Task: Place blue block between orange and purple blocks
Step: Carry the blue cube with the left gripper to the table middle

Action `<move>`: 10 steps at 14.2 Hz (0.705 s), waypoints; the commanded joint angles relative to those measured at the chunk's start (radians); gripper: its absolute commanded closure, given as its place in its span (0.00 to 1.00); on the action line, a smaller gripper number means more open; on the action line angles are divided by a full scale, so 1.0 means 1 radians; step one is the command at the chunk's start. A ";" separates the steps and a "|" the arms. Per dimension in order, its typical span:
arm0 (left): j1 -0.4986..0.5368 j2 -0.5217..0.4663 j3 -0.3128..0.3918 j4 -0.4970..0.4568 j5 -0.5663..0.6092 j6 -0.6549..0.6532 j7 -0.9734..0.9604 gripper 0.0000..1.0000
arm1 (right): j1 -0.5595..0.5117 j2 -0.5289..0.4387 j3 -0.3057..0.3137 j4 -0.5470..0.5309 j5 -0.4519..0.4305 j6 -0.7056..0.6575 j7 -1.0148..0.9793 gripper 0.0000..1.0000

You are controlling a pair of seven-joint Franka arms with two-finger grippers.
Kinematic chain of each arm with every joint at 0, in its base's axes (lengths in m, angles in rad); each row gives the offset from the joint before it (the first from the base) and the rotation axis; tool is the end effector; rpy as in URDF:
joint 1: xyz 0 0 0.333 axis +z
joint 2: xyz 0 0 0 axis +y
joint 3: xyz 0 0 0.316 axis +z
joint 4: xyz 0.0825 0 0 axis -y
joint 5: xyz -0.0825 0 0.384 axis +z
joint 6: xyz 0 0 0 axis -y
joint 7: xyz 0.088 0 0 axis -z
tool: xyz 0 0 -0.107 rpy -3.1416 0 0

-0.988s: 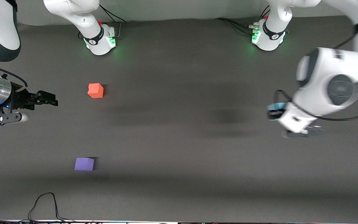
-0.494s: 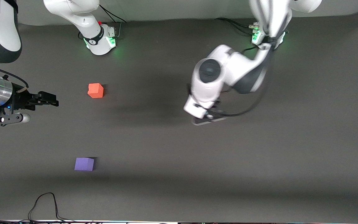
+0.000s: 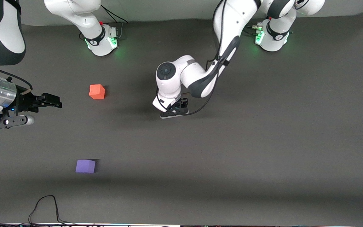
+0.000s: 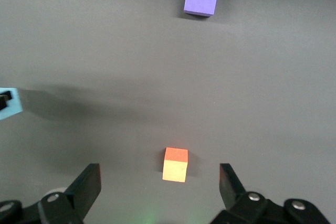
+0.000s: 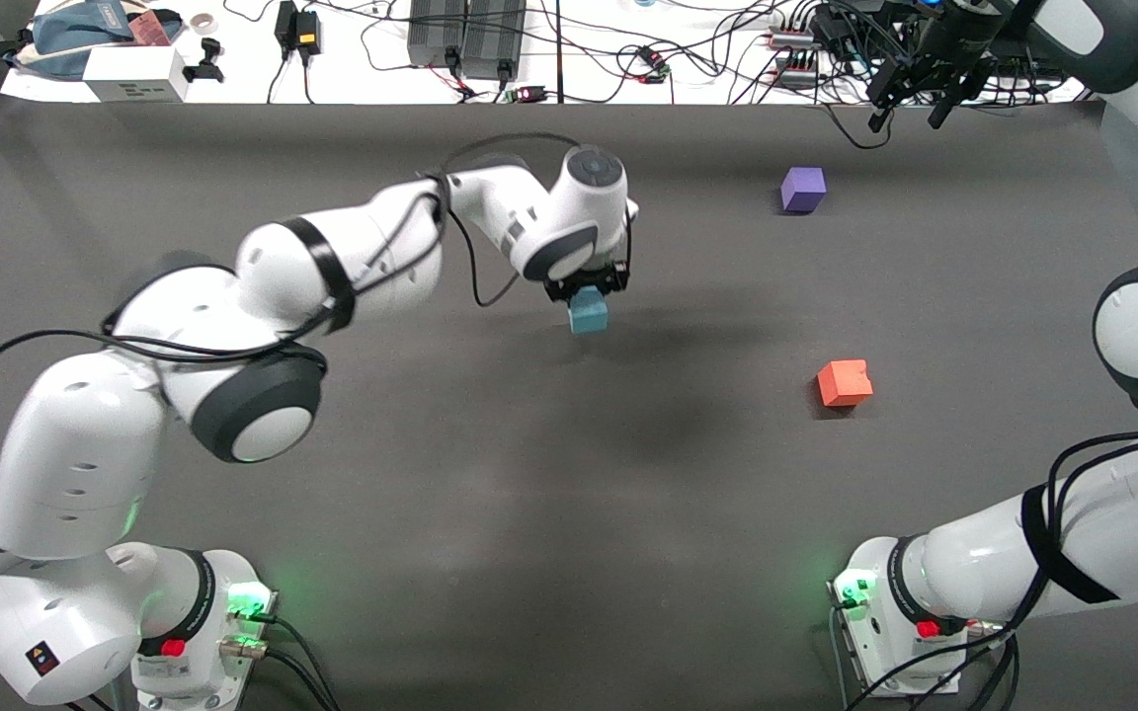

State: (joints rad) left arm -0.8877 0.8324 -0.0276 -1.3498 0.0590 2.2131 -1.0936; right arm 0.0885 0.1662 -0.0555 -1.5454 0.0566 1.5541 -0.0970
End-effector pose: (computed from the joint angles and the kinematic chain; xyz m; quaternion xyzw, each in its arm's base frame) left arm 0.4576 -0.5845 0.2278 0.9969 0.0764 0.0200 0.0058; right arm 0.5949 0.0281 0.5396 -0.9946 -0.0630 0.0777 0.0261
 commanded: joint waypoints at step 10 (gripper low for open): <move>0.036 -0.027 0.025 0.064 0.016 -0.087 -0.009 0.00 | 0.031 -0.022 -0.006 -0.010 0.043 -0.011 0.013 0.00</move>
State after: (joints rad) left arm -0.8977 0.8727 -0.0020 -1.2799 0.0661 2.2078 -1.0968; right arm 0.1079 0.1671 -0.0555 -1.5465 0.0843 1.5517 -0.0959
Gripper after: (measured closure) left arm 0.000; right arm 0.000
